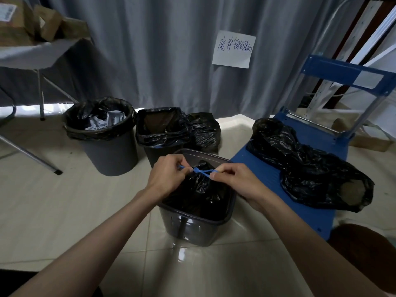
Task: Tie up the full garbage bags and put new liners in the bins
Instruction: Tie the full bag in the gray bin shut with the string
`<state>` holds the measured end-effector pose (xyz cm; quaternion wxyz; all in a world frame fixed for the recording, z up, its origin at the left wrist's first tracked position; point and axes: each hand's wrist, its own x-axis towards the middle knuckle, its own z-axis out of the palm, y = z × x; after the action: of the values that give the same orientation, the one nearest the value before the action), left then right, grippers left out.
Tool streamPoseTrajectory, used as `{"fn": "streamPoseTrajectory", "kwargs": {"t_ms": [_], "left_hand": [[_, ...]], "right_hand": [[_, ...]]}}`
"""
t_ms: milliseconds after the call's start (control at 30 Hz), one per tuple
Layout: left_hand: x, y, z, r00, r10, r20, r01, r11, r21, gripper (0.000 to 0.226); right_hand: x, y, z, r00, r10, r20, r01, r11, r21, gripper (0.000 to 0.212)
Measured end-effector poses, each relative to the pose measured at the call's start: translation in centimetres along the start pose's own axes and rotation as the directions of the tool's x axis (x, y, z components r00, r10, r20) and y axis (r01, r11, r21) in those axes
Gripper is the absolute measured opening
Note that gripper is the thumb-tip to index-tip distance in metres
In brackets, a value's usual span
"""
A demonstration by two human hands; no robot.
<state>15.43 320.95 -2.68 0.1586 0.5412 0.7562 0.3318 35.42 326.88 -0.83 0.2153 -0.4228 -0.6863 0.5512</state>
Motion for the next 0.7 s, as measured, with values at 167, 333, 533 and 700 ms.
{"fn": "streamPoseTrajectory", "kwargs": {"t_ms": [167,333,533,700], "left_hand": [[0.3,0.6,-1.4,0.995,0.080,0.060,-0.080,0.997,0.002,0.016],[0.5,1.0,-3.5,0.986,0.121,0.119,-0.129,0.990,0.061,0.017],[0.5,1.0,-5.2,0.973,0.155,0.173,-0.153,0.988,-0.022,0.020],[0.9,1.8,-5.5,0.974,0.153,0.166,-0.121,0.974,-0.191,0.020]], "right_hand": [[0.9,-0.8,0.9,0.991,0.026,-0.132,0.021,0.941,0.338,0.017],[2.1,-0.9,2.2,0.990,-0.009,-0.141,0.063,0.921,0.384,0.015],[2.9,-0.7,2.6,0.988,0.002,-0.156,0.068,0.896,0.439,0.015],[3.2,-0.8,2.9,0.987,-0.084,-0.134,0.118,0.955,0.273,0.019]]}}
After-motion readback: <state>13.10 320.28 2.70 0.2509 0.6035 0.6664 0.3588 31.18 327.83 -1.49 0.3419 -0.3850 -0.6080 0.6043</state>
